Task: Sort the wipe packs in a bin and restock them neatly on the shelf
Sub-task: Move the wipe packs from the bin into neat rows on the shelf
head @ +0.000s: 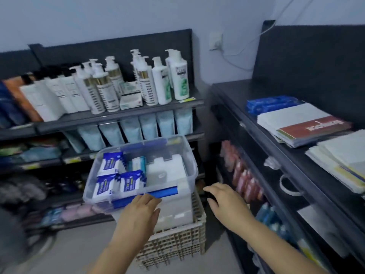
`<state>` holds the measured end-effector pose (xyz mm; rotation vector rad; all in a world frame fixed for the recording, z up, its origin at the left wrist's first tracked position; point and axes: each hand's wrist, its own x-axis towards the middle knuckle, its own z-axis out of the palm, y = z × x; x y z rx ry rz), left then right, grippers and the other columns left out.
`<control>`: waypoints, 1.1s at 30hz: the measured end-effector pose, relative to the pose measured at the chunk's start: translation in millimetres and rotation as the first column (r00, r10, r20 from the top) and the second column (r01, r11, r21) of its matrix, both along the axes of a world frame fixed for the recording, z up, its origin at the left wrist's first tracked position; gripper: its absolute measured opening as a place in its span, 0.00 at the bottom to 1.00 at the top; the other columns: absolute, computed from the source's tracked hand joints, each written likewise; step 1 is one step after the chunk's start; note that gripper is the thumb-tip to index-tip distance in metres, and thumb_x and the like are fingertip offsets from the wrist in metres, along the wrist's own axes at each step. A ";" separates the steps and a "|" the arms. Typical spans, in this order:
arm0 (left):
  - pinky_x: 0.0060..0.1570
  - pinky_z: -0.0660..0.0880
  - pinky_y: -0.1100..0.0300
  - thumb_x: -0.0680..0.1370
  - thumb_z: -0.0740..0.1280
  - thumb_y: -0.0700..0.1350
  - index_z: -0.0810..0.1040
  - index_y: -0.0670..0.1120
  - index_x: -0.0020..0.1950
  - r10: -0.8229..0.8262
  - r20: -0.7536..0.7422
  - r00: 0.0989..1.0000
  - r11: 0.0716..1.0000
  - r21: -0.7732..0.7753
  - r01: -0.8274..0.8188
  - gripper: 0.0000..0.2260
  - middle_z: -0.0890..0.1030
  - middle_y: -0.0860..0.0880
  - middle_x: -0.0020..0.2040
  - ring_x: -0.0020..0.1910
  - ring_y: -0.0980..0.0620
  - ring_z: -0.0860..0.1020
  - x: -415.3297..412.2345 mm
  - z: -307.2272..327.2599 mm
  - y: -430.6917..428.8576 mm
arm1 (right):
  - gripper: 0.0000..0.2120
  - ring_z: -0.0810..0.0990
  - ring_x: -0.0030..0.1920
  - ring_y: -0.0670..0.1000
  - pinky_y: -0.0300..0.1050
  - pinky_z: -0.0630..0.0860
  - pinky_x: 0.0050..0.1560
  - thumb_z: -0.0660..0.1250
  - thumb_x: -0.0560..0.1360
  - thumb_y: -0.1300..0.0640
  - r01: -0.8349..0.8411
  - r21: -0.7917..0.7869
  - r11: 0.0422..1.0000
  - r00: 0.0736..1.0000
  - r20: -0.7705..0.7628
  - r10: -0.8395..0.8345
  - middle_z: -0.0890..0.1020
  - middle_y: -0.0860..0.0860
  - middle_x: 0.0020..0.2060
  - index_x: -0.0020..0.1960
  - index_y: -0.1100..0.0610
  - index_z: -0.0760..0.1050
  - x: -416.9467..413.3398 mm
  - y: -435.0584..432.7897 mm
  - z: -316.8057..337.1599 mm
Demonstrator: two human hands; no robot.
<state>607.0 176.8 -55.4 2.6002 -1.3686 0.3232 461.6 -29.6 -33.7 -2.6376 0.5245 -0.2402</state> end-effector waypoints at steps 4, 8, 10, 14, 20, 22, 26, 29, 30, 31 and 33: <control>0.29 0.77 0.59 0.62 0.80 0.42 0.83 0.50 0.46 0.118 -0.016 0.993 0.993 -0.024 -0.118 0.14 0.80 0.55 0.41 0.38 0.51 0.80 32.0 3.7 -9.6 | 0.18 0.69 0.63 0.47 0.39 0.68 0.61 0.57 0.80 0.57 -0.103 0.042 0.994 0.994 0.026 0.102 0.72 0.46 0.63 0.69 0.52 0.68 59.9 -27.0 6.0; 0.30 0.78 0.58 0.65 0.77 0.42 0.84 0.49 0.47 0.235 -0.025 0.972 0.970 -0.055 -0.236 0.11 0.81 0.54 0.42 0.40 0.50 0.81 57.5 2.7 -7.6 | 0.19 0.67 0.66 0.47 0.39 0.64 0.63 0.57 0.80 0.56 -0.183 0.088 0.979 0.983 0.011 0.183 0.71 0.46 0.66 0.70 0.52 0.67 116.3 -42.6 9.0; 0.30 0.78 0.58 0.65 0.77 0.42 0.83 0.50 0.46 0.274 -0.024 0.961 0.961 -0.041 -0.275 0.12 0.81 0.55 0.43 0.40 0.50 0.81 71.1 -0.9 -0.3 | 0.19 0.68 0.66 0.47 0.39 0.65 0.65 0.58 0.80 0.56 -0.221 0.115 0.969 0.975 -0.012 0.224 0.71 0.46 0.66 0.70 0.52 0.67 141.4 -41.7 5.3; 0.30 0.77 0.61 0.61 0.81 0.40 0.83 0.49 0.46 0.346 -0.060 0.936 0.937 -0.021 -0.348 0.16 0.81 0.55 0.42 0.39 0.51 0.81 107.6 -7.5 15.5 | 0.19 0.69 0.66 0.47 0.41 0.67 0.65 0.59 0.79 0.56 -0.264 0.169 0.950 0.958 -0.064 0.278 0.71 0.46 0.66 0.70 0.52 0.66 190.7 -33.0 -10.5; 0.33 0.78 0.59 0.60 0.81 0.40 0.83 0.45 0.47 0.335 -0.045 0.941 0.942 -0.019 -0.336 0.18 0.83 0.50 0.43 0.40 0.47 0.82 193.8 -27.0 30.5 | 0.20 0.72 0.62 0.48 0.38 0.66 0.61 0.60 0.78 0.56 -0.207 0.231 0.951 0.955 -0.161 0.247 0.73 0.48 0.64 0.70 0.53 0.66 268.8 -21.5 -38.8; 0.34 0.78 0.58 0.60 0.82 0.39 0.83 0.44 0.47 0.313 -0.063 0.948 0.949 -0.020 -0.315 0.18 0.83 0.49 0.43 0.40 0.46 0.82 229.2 -33.7 32.8 | 0.20 0.73 0.61 0.48 0.38 0.67 0.60 0.61 0.78 0.56 -0.151 0.258 0.954 0.957 -0.203 0.207 0.74 0.49 0.64 0.70 0.53 0.67 298.1 -15.9 -48.0; 0.36 0.79 0.55 0.62 0.80 0.40 0.83 0.43 0.50 0.248 -0.113 0.962 0.968 -0.015 -0.251 0.18 0.82 0.48 0.45 0.41 0.45 0.81 292.5 -48.8 32.8 | 0.22 0.76 0.58 0.50 0.40 0.71 0.58 0.64 0.77 0.55 0.035 0.384 0.923 0.956 -0.283 0.082 0.76 0.51 0.63 0.70 0.55 0.67 355.9 0.7 -67.8; 0.37 0.79 0.55 0.60 0.82 0.40 0.83 0.43 0.49 0.180 -0.128 0.975 0.983 -0.024 -0.184 0.19 0.82 0.48 0.44 0.41 0.46 0.81 325.5 -59.2 28.4 | 0.24 0.76 0.59 0.51 0.41 0.71 0.57 0.65 0.77 0.55 0.175 0.451 0.875 0.933 -0.359 -0.002 0.75 0.52 0.64 0.71 0.56 0.65 386.2 11.0 -87.2; 0.38 0.79 0.56 0.60 0.82 0.41 0.83 0.43 0.49 0.175 -0.130 0.976 0.983 -0.024 -0.180 0.20 0.83 0.48 0.45 0.42 0.47 0.82 334.0 -64.2 26.8 | 0.25 0.75 0.60 0.51 0.42 0.71 0.57 0.65 0.77 0.54 0.208 0.462 0.862 0.924 -0.381 -0.019 0.74 0.53 0.64 0.71 0.57 0.64 393.7 13.5 -94.4; 0.39 0.80 0.57 0.60 0.82 0.42 0.83 0.43 0.50 0.170 -0.132 0.976 0.984 -0.023 -0.175 0.20 0.83 0.48 0.46 0.42 0.47 0.82 340.5 -69.8 24.9 | 0.26 0.75 0.62 0.52 0.42 0.71 0.57 0.65 0.77 0.54 0.242 0.471 0.848 0.914 -0.403 -0.038 0.73 0.54 0.65 0.72 0.57 0.62 399.9 15.5 -101.5; 0.40 0.80 0.56 0.63 0.80 0.42 0.83 0.41 0.49 0.141 -0.115 0.983 0.989 -0.031 -0.145 0.17 0.83 0.46 0.45 0.42 0.46 0.82 349.4 -83.8 21.8 | 0.28 0.73 0.64 0.54 0.41 0.70 0.57 0.65 0.77 0.54 0.305 0.492 0.815 0.896 -0.439 -0.070 0.71 0.55 0.68 0.73 0.58 0.59 410.3 19.0 -113.3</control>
